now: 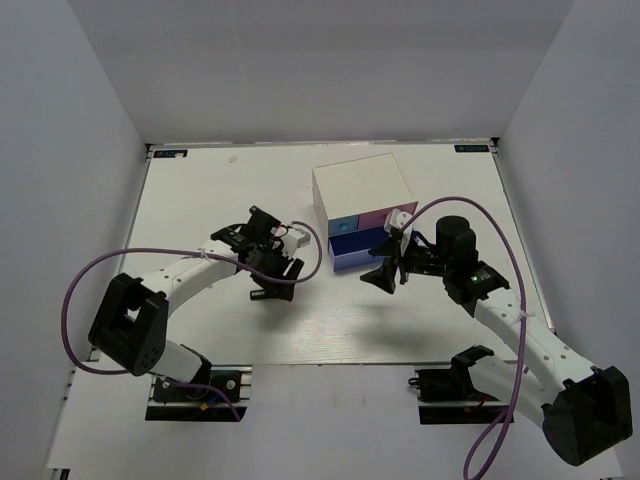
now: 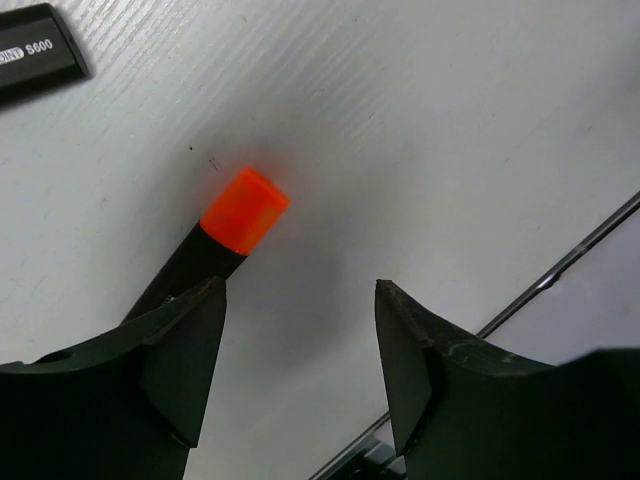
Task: Sort the stationery into containers
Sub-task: Pick up the pen from the center of the board.
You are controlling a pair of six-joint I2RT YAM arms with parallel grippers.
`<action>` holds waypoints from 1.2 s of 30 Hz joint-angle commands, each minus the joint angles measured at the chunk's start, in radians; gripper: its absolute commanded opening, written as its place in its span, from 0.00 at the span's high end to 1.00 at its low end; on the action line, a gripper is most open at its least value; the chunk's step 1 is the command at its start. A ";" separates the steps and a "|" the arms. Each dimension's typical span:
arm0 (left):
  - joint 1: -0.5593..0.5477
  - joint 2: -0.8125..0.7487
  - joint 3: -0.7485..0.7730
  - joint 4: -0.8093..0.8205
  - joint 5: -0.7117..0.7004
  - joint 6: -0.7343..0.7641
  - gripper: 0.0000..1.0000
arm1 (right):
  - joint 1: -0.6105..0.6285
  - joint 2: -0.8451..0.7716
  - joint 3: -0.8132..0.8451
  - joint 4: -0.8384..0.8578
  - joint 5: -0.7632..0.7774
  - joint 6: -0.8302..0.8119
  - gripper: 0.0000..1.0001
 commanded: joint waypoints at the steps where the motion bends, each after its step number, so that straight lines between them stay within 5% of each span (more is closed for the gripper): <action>1: -0.035 -0.037 0.012 -0.035 -0.077 0.155 0.29 | -0.025 -0.017 0.054 -0.049 0.009 -0.087 0.25; 18: -0.168 0.147 0.012 0.045 -0.413 0.233 0.25 | -0.113 -0.034 0.071 -0.039 -0.021 -0.032 0.24; 25: -0.179 0.166 -0.010 0.092 -0.458 0.233 0.40 | -0.136 -0.062 0.059 -0.042 -0.027 -0.017 0.24; 32: -0.188 0.119 0.003 0.102 -0.424 0.175 0.74 | -0.150 -0.070 0.053 -0.039 -0.024 -0.003 0.24; 36: -0.188 -0.004 0.047 0.129 -0.342 0.077 0.81 | -0.154 -0.083 0.053 -0.048 0.089 0.008 0.17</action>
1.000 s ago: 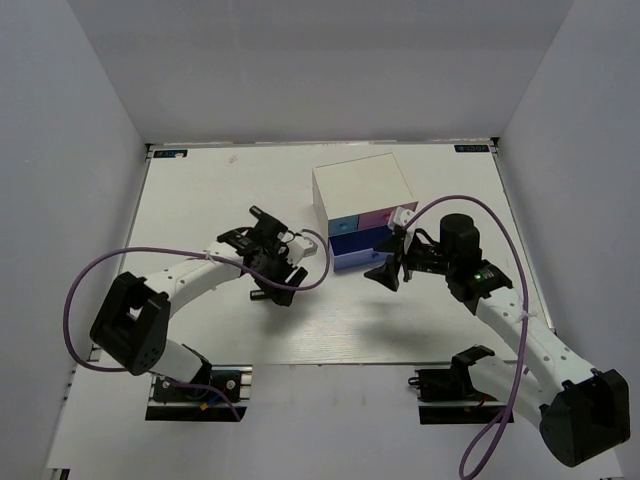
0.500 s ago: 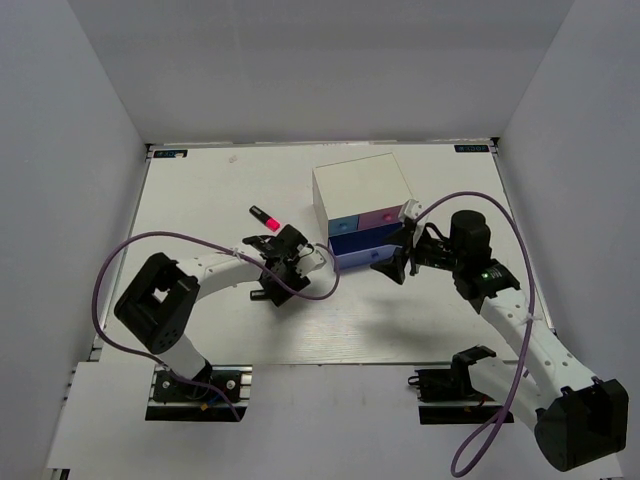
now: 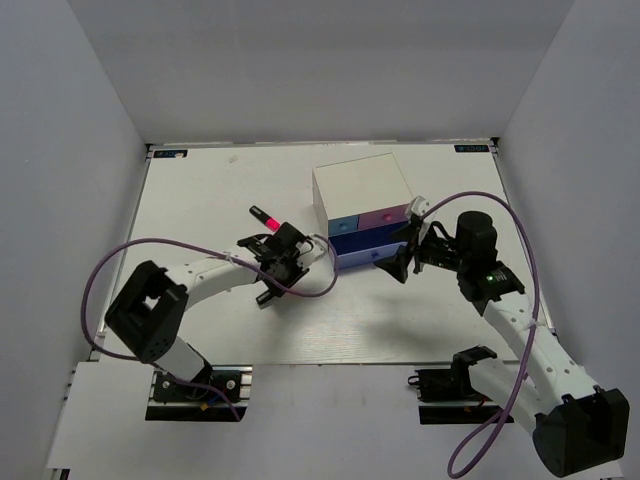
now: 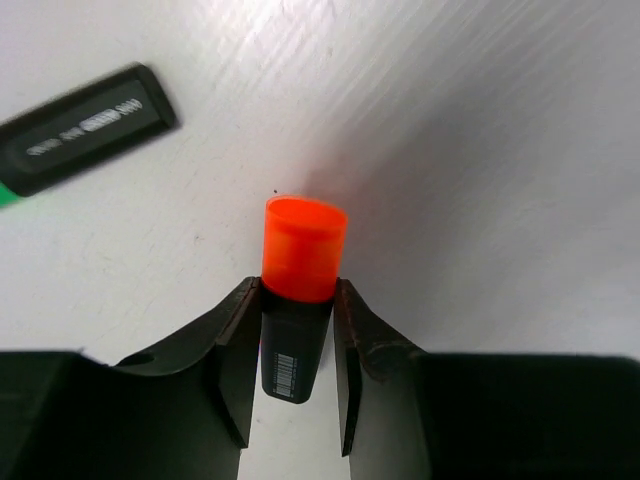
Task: Sort the stationery into containers
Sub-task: Pick up the pen from the center of the board, then place the pen in the drawer.
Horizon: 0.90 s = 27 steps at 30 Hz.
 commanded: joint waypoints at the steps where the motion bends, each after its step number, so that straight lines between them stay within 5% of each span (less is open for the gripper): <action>1: -0.007 -0.162 0.062 0.066 0.114 -0.121 0.83 | -0.010 -0.033 0.003 0.009 0.099 0.023 0.15; 3: -0.007 -0.238 0.072 0.138 0.174 -0.161 0.92 | -0.012 -0.049 -0.019 0.025 0.175 0.030 0.15; 5: -0.007 -0.263 0.098 0.178 0.199 -0.203 0.96 | -0.018 -0.060 -0.025 0.026 0.220 0.036 0.35; 7: -0.017 -0.245 0.156 0.189 0.225 -0.212 0.97 | -0.019 -0.064 -0.030 0.030 0.260 0.045 0.70; 8: -0.017 -0.230 0.180 0.189 0.225 -0.212 0.97 | -0.024 -0.069 -0.034 0.033 0.289 0.051 1.00; 16: -0.047 -0.024 0.423 0.238 0.285 -0.167 0.97 | -0.038 -0.109 -0.043 0.052 0.433 0.048 1.00; 27: -0.076 0.192 0.602 0.284 0.295 -0.098 0.96 | -0.061 -0.106 -0.070 0.006 0.434 0.048 1.00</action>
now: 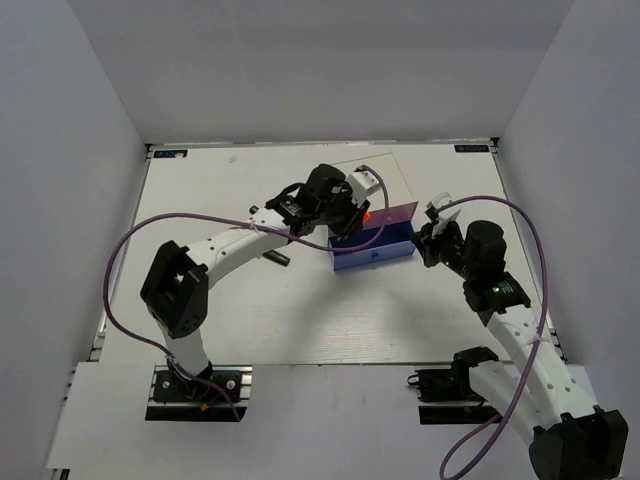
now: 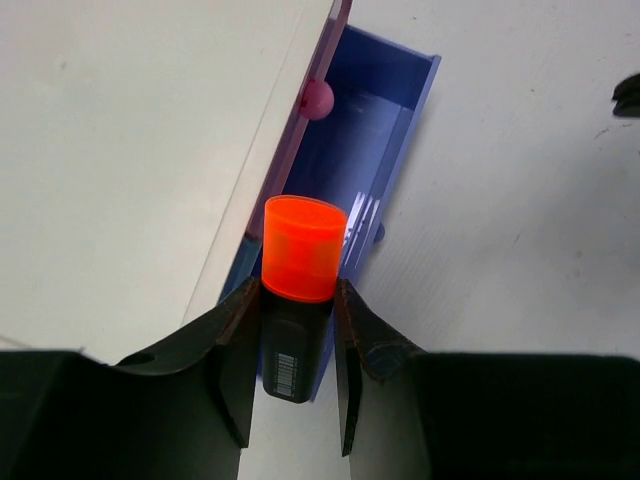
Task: Sort the stationery into containers
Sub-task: Place the pen in the drawer.
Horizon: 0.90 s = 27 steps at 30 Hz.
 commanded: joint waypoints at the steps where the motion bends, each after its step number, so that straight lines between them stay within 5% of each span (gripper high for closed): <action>1: -0.017 0.023 0.079 0.037 0.029 0.029 0.94 | -0.010 -0.008 -0.013 0.002 0.005 0.002 1.00; 6: -0.036 0.083 0.099 0.047 0.020 0.049 0.84 | -0.015 -0.003 -0.021 0.005 -0.006 0.000 1.00; 12: -0.055 0.103 0.129 0.034 0.009 0.058 0.48 | -0.024 -0.014 -0.026 0.009 -0.022 0.002 1.00; 15: -0.055 0.091 0.129 0.025 -0.002 0.067 0.42 | -0.030 -0.011 -0.033 0.009 -0.032 0.010 1.00; 22: -0.075 0.006 0.129 0.016 -0.002 0.014 0.43 | -0.033 -0.009 -0.033 0.003 -0.041 0.005 1.00; 24: -0.063 -0.055 0.110 -0.007 -0.075 -0.137 0.46 | -0.036 -0.014 -0.033 -0.001 -0.039 -0.004 1.00; 25: -0.049 -0.078 0.109 -0.028 -0.101 -0.291 0.56 | -0.035 -0.015 -0.035 -0.001 -0.035 -0.006 1.00; 27: -0.033 -0.158 0.079 -0.085 -0.282 -0.418 0.69 | -0.036 -0.017 -0.036 -0.010 -0.018 -0.001 0.76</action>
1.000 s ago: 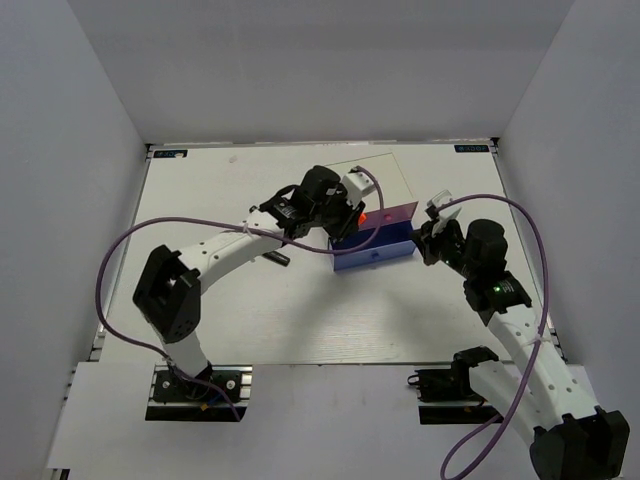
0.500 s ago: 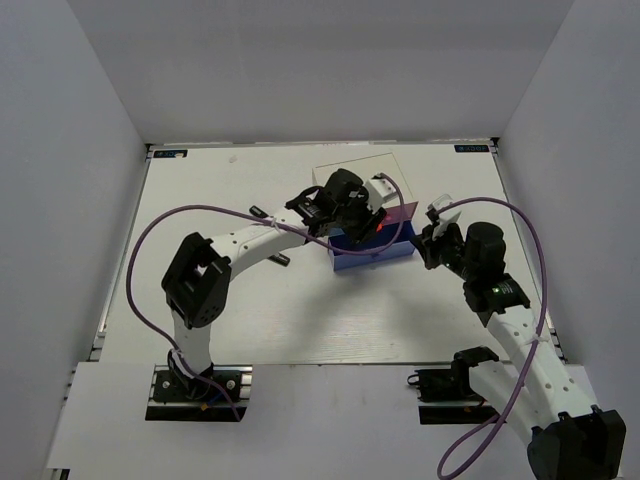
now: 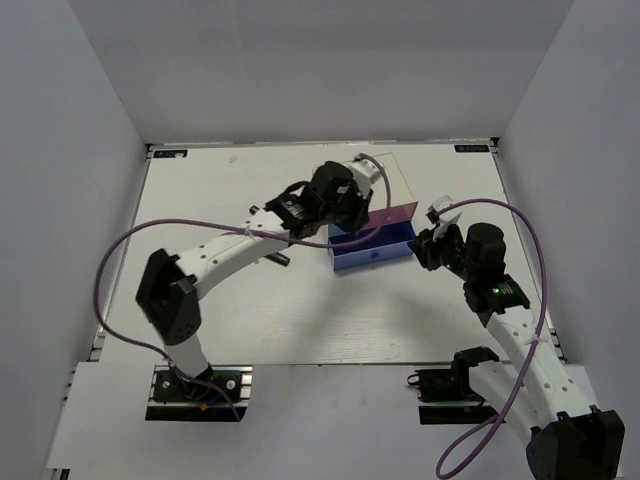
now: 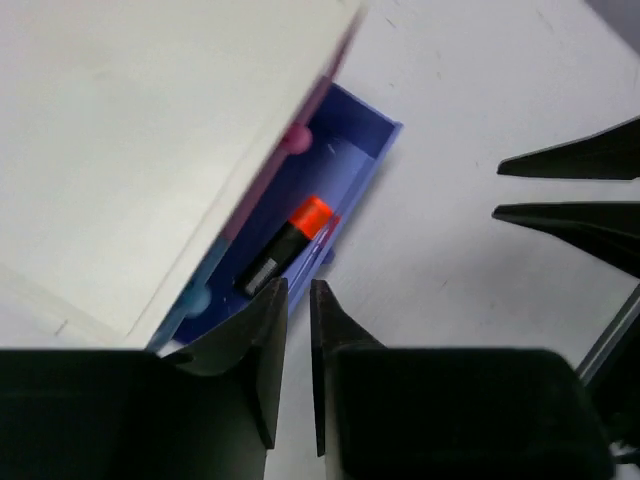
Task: Sort the stationery into containers
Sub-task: Place the pen in the drawer, then pick up the pen from the center of the board.
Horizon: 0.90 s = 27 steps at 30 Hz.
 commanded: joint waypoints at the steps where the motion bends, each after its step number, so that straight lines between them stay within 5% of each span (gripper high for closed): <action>1: 0.031 -0.204 -0.029 -0.105 -0.240 -0.308 0.76 | -0.006 -0.020 -0.006 0.007 0.010 -0.004 0.64; 3: 0.031 -0.296 -0.160 -0.081 -0.331 -0.443 0.73 | -0.006 -0.019 -0.017 0.011 0.012 -0.001 0.35; 5: 0.040 -0.452 -0.262 -0.031 -0.473 -0.568 0.34 | -0.006 -0.025 -0.032 0.022 -0.004 -0.003 0.24; 6: 0.040 -0.497 -0.343 -0.031 -0.517 -0.706 0.30 | -0.007 -0.022 -0.034 0.028 -0.013 -0.003 0.21; 11: 0.073 -0.600 -0.417 -0.311 -0.794 -1.152 0.25 | -0.009 -0.005 -0.031 0.030 -0.036 0.000 0.24; 16: 0.142 -0.514 -0.335 -0.584 -0.793 -1.506 0.13 | -0.007 -0.008 -0.023 0.019 -0.044 -0.012 0.25; 22: 0.247 -0.278 -0.152 -0.699 -0.639 -1.541 0.16 | -0.007 -0.029 -0.026 0.007 -0.044 -0.018 0.25; 27: 0.322 -0.163 -0.170 -0.638 -0.508 -1.512 0.19 | -0.006 -0.071 -0.034 -0.010 -0.027 -0.026 0.25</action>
